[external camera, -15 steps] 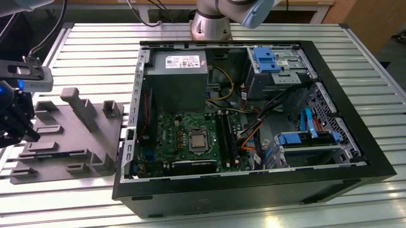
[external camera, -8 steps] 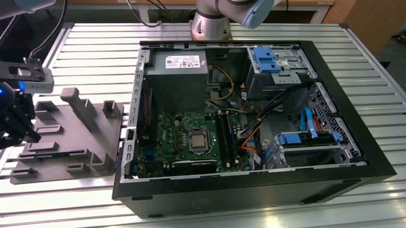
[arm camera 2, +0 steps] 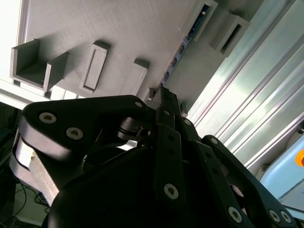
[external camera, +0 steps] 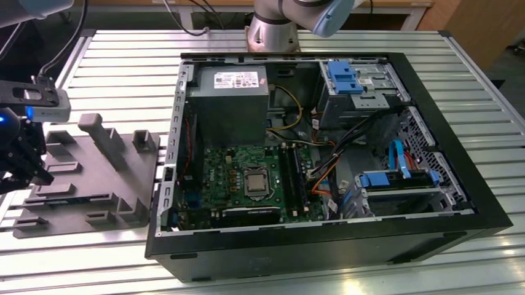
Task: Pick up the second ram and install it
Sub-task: 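Pick up the second ram and move it above second insertion slot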
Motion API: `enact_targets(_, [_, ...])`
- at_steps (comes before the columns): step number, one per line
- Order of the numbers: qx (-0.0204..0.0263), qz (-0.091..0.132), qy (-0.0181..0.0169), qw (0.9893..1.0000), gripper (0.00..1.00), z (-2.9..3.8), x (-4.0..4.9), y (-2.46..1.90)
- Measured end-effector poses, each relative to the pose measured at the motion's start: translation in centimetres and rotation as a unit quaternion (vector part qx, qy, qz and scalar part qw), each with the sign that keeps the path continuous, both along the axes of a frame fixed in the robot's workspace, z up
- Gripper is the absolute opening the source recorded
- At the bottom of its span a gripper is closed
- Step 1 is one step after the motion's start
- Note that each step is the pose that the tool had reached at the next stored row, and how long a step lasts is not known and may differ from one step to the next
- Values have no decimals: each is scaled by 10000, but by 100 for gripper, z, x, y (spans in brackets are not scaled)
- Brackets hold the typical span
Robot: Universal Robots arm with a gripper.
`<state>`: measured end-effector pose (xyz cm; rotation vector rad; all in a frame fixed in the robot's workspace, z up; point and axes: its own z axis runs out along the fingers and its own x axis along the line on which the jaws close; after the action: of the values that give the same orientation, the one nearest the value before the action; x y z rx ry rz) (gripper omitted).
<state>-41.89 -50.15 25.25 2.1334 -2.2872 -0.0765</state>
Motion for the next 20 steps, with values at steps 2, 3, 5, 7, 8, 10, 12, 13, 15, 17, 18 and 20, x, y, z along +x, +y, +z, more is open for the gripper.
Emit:
enact_targets(2, [0, 0, 0, 10000, 11, -4, 0, 0])
enact_targets(3, [0, 0, 0, 10000, 11, -7, 0, 0])
enact_targets(5, [0, 0, 0, 10000, 11, -11, 0, 0])
enact_targets(7, [0, 0, -1, 10000, 11, -16, 0, 0])
enact_targets(8, [0, 0, 0, 10000, 11, -18, 0, 0])
enact_targets(10, [0, 0, 0, 10000, 11, -34, 0, 0])
enact_targets(12, [0, 0, 0, 10000, 11, -45, 0, 0])
enact_targets(13, [0, 0, 0, 10000, 11, -47, 0, 0])
enact_targets(15, [0, 0, 0, 10000, 11, -50, 0, 0])
enact_targets(17, [0, 0, 0, 10000, 11, -54, 0, 0])
enact_targets(18, [0, 0, 0, 10000, 11, -57, 0, 0])
enact_targets(20, [0, 0, 0, 10000, 11, -62, 0, 0])
